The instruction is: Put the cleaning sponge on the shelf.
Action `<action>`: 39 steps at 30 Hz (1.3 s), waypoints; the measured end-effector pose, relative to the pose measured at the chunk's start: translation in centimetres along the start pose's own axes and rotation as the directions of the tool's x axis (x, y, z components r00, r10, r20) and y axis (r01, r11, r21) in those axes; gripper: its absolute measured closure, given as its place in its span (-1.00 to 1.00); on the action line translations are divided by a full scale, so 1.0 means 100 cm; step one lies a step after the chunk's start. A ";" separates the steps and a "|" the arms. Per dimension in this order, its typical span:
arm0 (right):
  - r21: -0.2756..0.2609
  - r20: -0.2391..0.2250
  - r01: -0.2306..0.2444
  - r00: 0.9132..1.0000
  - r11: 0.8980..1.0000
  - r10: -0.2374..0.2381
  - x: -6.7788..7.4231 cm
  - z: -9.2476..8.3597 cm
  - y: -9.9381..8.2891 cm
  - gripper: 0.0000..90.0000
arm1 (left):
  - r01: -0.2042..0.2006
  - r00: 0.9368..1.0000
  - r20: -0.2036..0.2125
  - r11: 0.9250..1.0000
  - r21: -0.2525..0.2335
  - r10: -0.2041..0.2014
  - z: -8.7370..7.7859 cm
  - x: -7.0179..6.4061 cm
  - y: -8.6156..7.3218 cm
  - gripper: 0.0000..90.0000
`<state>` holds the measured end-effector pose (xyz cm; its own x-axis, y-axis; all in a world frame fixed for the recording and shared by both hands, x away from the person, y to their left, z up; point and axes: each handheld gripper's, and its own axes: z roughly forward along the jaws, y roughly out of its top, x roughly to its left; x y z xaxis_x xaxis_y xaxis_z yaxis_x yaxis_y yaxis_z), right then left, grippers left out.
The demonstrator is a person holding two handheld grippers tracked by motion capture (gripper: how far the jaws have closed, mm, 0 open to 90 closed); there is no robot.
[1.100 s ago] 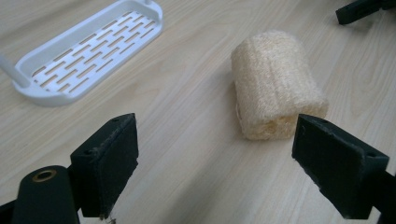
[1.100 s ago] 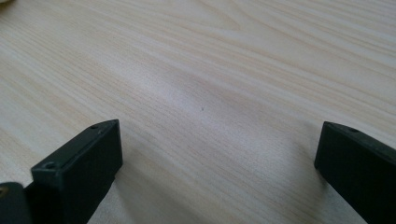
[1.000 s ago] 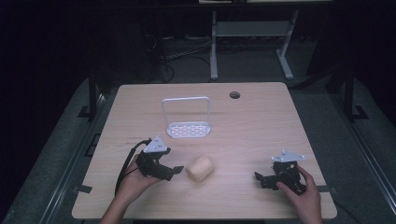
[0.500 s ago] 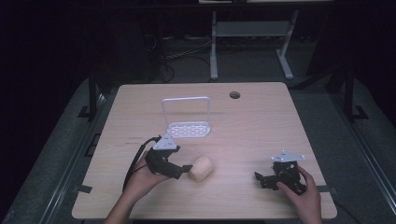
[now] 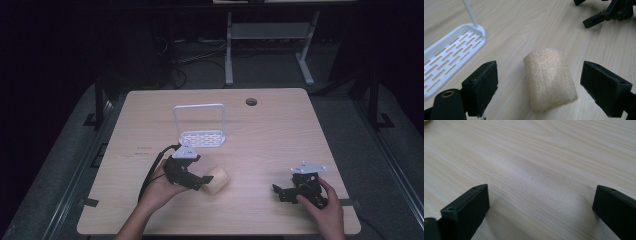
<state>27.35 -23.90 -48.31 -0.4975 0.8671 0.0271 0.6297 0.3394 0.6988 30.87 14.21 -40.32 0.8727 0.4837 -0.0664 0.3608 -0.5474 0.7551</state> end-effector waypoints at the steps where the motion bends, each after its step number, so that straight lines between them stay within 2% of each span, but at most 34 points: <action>1: 0.000 0.000 0.000 1.000 1.000 0.000 0.000 0.000 0.000 -0.99 | -0.003 1.000 0.002 1.000 -0.002 0.003 0.001 0.000 0.001 -0.69; 12: 0.000 0.000 0.000 1.000 1.000 0.000 0.000 0.000 0.000 -0.99 | -0.015 1.000 0.017 1.000 -0.004 0.015 0.009 -0.005 0.007 -0.69; 23: -0.001 0.000 -0.001 1.000 1.000 0.001 0.000 0.000 0.000 -0.98 | -0.005 1.000 0.001 1.000 0.006 0.005 0.018 -0.008 0.008 -0.69; 30: 0.000 0.000 -0.001 1.000 1.000 0.001 0.000 0.000 0.000 -0.99 | -0.013 1.000 -0.001 0.999 0.047 0.013 0.032 -0.013 0.006 -0.69; 35: 0.000 0.000 -0.001 1.000 1.000 0.001 0.000 0.000 0.000 -0.99 | -0.009 1.000 -0.004 0.998 0.059 0.009 0.038 -0.016 0.005 -0.69; 39: -0.001 0.000 -0.001 1.000 1.000 0.001 0.000 0.000 0.000 -0.99 | -0.006 1.000 -0.027 0.997 0.079 0.008 0.043 -0.018 0.003 -0.69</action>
<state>27.35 -23.89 -48.31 -0.4968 0.8674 0.0277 0.6298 0.3384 0.6992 30.83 10.29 -42.79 0.8664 0.4975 -0.0428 0.3805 -0.6022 0.7018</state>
